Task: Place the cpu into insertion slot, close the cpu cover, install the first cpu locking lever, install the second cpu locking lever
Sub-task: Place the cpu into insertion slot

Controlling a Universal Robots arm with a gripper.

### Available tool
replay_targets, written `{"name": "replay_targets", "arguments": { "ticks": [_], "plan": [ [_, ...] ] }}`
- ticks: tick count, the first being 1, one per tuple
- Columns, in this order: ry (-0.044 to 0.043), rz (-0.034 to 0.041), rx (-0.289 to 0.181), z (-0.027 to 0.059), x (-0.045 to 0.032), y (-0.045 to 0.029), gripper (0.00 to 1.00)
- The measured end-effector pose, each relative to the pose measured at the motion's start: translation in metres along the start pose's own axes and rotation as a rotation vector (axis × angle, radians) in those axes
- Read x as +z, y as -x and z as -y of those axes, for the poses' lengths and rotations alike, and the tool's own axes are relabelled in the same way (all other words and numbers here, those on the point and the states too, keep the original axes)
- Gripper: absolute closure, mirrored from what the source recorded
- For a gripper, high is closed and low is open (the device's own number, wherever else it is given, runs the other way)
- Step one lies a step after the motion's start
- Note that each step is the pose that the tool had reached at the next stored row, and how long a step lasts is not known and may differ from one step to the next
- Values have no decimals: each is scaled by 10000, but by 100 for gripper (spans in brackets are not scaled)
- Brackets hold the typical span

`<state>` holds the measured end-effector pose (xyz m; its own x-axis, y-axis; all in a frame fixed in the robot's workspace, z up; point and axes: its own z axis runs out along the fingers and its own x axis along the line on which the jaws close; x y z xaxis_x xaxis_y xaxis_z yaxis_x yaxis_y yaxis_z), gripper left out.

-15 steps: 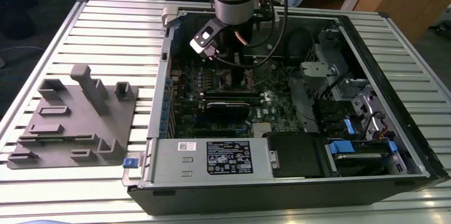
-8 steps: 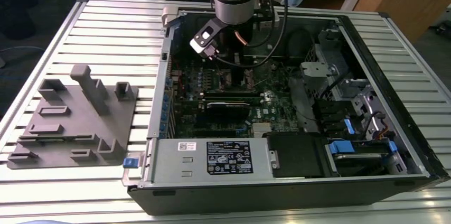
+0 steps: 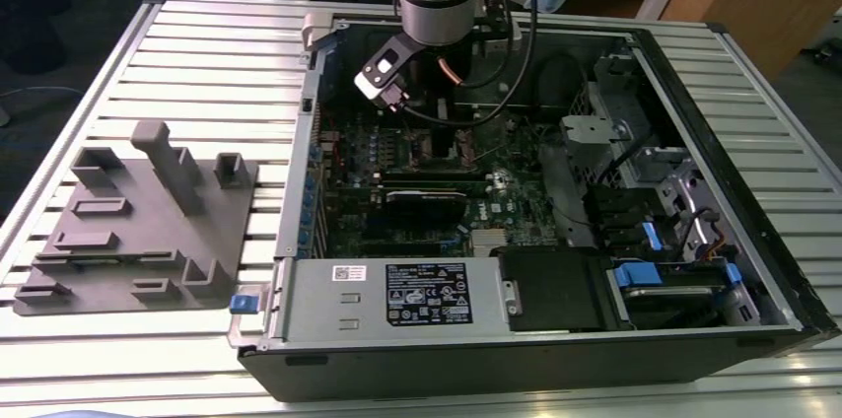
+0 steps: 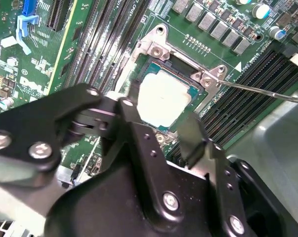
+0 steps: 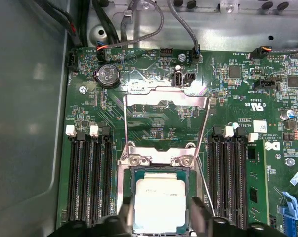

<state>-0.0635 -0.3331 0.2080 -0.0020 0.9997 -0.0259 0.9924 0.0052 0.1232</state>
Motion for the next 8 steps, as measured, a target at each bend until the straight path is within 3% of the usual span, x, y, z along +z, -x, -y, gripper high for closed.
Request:
{"name": "replay_targets", "arguments": {
  "ticks": [2, 6, 8],
  "plan": [
    [-1, 0, 0, 0, 0, 0, 50],
    [-3, 0, 0, 0, 0, 0, 61],
    [-4, 1, 0, 0, 0, 0, 73]
  ]
}}
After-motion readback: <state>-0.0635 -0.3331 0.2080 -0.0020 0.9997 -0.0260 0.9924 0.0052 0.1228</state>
